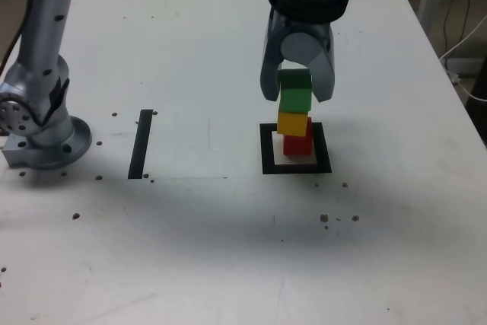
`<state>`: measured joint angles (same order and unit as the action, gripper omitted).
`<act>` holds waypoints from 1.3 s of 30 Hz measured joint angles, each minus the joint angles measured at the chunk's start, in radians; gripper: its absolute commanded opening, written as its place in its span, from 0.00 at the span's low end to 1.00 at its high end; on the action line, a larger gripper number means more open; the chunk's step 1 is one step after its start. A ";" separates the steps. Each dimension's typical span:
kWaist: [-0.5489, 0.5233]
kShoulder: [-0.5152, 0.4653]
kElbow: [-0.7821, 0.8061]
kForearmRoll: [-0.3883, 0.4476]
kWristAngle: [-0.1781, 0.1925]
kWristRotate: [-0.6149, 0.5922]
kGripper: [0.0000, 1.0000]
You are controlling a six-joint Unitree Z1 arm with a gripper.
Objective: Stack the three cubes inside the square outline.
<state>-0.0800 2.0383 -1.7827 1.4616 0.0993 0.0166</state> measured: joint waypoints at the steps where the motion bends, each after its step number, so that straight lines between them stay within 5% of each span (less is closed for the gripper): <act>1: 0.000 0.000 0.001 0.000 0.002 0.000 0.99; 16: 0.000 -0.065 0.049 0.008 0.005 -0.007 0.99; 21: -0.002 -0.188 0.173 -0.043 0.003 -0.019 0.99; 29: -0.002 -0.353 0.439 -0.174 -0.051 -0.022 0.99; 39: -0.002 -0.381 0.717 -0.217 -0.036 -0.048 1.00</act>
<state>-0.0824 1.6573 -1.0662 1.2445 0.0628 -0.0318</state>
